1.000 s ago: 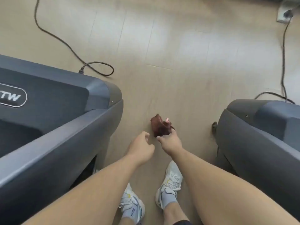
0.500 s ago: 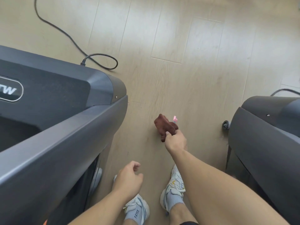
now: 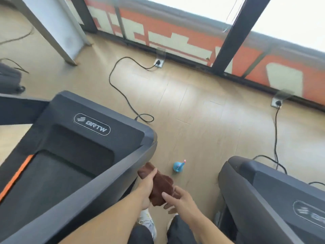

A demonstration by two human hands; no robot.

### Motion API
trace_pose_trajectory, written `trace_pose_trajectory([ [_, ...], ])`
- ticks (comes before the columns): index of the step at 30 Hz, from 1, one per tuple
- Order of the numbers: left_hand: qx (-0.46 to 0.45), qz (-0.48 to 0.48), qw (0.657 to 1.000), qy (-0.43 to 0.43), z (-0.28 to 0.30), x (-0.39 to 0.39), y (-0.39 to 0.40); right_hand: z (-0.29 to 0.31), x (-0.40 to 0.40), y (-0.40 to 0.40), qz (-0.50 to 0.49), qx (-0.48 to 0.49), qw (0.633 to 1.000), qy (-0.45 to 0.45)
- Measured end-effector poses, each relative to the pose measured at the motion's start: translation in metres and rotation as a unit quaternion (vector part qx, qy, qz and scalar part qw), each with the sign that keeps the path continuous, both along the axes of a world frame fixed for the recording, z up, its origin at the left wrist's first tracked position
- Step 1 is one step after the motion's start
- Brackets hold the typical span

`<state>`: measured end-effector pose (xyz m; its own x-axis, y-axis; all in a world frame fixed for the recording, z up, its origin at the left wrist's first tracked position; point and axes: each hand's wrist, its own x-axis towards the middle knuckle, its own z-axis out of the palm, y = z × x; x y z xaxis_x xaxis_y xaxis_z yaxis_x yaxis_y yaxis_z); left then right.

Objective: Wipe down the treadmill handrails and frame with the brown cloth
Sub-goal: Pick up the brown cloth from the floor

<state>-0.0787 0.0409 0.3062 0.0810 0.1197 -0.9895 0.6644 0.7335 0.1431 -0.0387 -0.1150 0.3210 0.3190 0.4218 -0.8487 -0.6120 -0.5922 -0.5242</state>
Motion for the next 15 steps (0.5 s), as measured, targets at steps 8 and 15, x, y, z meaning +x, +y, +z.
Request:
trace_pose_trajectory([
  [8, 0.185, 0.028, 0.971, -0.149, 0.131, -0.031, 0.002, 0.094, 0.021, 0.026, 0.115, -0.013, 0.982, -0.148],
  [15, 0.200, 0.157, 0.941, -0.222, 0.184, -0.089, -0.019, 0.162, 0.031, 0.068, 0.260, 0.143, 0.949, -0.110],
])
